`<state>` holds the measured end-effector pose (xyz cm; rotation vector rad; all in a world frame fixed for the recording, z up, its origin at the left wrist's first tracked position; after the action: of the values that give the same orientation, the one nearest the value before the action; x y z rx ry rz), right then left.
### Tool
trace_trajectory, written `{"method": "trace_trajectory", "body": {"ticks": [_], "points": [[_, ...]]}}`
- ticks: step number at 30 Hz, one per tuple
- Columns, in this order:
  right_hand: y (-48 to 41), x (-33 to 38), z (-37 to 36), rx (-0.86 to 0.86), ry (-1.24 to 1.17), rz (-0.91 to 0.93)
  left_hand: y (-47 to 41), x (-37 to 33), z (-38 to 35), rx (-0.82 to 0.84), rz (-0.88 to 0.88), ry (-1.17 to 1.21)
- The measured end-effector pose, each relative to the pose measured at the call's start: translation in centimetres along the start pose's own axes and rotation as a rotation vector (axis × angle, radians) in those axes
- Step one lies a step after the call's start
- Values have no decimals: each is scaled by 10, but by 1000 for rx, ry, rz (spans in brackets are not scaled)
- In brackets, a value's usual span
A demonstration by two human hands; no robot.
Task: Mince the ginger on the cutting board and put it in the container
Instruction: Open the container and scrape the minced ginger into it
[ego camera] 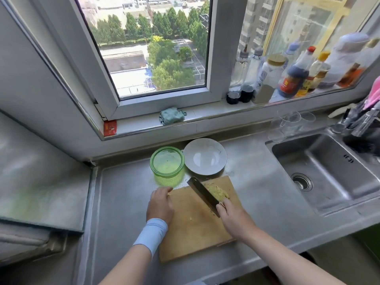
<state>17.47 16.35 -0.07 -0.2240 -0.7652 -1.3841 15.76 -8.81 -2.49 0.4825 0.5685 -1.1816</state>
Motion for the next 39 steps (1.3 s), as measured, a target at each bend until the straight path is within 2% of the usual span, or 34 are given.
{"method": "trace_trajectory", "body": {"ticks": [2,5,7,13,18,23,25,30,33,39], "points": [[0,-4,-1,22,218,138,5,-3,6,-194,2,75],[5,-9,-8,78,419,346,18,0,14,-242,-43,83],[5,-18,-15,133,400,421,29,8,14,-169,-72,51],[-3,-57,-43,196,432,605,57,36,-9,196,-100,-175],[-3,-56,-40,159,436,631,66,36,-10,243,-151,-197],[-29,-60,-9,42,416,582,45,13,-14,278,-286,-240],[-38,-59,-2,53,391,555,35,2,-19,303,-322,-263],[-42,-56,0,140,383,532,19,-11,-24,410,-291,-324],[-38,-57,2,132,393,536,10,-10,-22,484,-234,-301],[-69,-16,9,50,369,594,-27,-4,-8,361,-73,-182]]}}
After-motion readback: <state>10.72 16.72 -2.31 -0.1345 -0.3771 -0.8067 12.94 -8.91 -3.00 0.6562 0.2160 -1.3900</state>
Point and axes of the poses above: each hand's wrist, its own y-axis away from the middle knuckle, its own z-axis out of the back of the hand, x = y × z, the point moved 1 cm from there along -y, towards the middle knuckle, and after that the axes turned 7 degrees about z, right-handed, at the moved point
